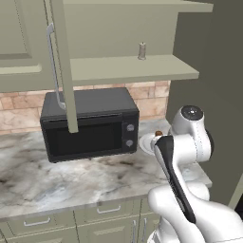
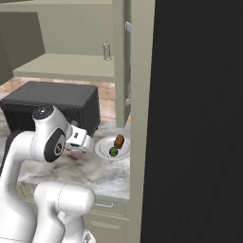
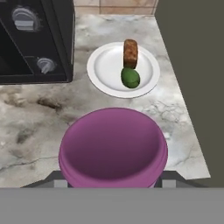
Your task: Pick the avocado and bread from the counter and place them on the plate. Then pick the jam from the cabinet and place it next to the plate. Lastly close the cabinet door.
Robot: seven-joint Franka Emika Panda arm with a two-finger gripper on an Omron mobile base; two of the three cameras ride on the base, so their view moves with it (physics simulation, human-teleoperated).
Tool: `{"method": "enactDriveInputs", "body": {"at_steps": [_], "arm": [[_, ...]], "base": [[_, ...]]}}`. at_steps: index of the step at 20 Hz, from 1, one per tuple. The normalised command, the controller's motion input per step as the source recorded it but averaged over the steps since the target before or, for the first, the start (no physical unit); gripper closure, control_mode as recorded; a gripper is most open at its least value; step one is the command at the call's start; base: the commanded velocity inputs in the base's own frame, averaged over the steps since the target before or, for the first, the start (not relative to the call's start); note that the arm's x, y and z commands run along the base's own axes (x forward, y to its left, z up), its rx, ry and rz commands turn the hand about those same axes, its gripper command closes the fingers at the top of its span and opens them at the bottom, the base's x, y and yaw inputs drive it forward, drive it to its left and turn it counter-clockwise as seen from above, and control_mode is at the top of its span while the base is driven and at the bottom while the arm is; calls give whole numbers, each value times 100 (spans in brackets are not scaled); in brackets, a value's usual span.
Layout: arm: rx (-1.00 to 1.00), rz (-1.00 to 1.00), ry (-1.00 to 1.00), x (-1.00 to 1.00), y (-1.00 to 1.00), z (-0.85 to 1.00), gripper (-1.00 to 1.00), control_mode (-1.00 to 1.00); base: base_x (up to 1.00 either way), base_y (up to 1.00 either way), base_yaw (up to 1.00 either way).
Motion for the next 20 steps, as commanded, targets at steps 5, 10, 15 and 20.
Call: {"method": "enactDriveInputs", "body": {"at_steps": [5, 10, 15, 20], "arm": [[0, 0, 0, 5, -9, -39, 100, -100], [0, 0, 1, 12, -6, -34, 100, -100], [0, 0, 0, 13, -7, -35, 100, -100], [0, 0, 1, 21, -8, -37, 100, -100]], "base": [[0, 0, 0], [0, 0, 0], [0, 0, 0], [0, 0, 0]]}}
